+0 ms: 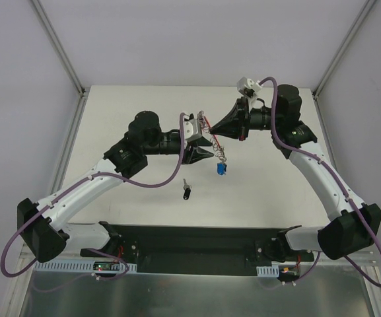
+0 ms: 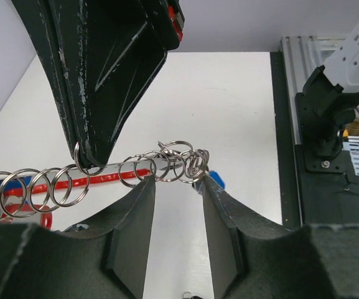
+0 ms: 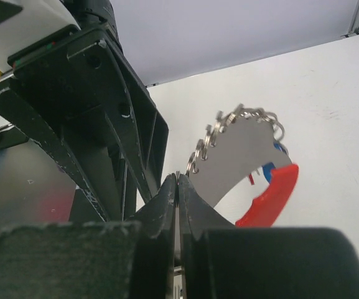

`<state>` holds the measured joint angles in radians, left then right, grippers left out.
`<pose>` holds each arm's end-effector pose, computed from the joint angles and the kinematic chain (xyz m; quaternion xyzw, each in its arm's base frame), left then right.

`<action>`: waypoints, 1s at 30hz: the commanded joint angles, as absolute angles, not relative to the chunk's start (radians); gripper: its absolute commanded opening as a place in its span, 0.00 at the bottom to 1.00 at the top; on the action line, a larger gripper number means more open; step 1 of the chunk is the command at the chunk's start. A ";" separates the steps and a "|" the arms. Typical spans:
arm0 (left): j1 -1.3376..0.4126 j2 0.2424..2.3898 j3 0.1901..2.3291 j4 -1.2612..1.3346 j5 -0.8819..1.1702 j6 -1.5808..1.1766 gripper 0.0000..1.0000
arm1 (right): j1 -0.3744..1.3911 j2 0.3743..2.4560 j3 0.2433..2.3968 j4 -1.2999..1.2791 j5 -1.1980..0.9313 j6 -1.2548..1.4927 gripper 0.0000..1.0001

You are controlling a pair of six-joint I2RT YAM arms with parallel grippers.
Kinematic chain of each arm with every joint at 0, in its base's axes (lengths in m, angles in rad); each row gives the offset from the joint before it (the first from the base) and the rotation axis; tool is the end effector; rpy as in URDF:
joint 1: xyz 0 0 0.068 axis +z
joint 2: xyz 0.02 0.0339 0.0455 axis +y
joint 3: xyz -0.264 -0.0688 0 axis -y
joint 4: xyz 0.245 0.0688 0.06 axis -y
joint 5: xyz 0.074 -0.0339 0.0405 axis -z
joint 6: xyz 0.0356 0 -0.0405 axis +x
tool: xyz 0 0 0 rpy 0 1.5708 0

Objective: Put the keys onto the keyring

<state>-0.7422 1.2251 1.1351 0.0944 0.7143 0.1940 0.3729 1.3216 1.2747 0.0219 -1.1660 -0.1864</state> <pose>0.1912 -0.2070 0.4001 0.5194 0.4781 -0.4172 0.5724 0.2585 0.1363 0.4156 -0.5344 0.4683 0.4467 0.5436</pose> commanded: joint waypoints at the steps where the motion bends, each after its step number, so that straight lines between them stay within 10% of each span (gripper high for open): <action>1: -0.768 1.200 1.118 0.126 0.637 0.296 0.36 | 0.382 1.307 1.302 0.098 -1.187 -0.178 0.01; 30: -0.793 1.203 1.059 0.255 0.377 0.178 0.43 | 0.390 1.319 1.289 0.084 -1.163 -0.175 0.01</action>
<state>-0.7868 1.2240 1.0897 0.1665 0.4038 0.2684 0.3824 1.3216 1.2743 0.0261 -1.1545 -0.1802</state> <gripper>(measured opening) 0.424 0.022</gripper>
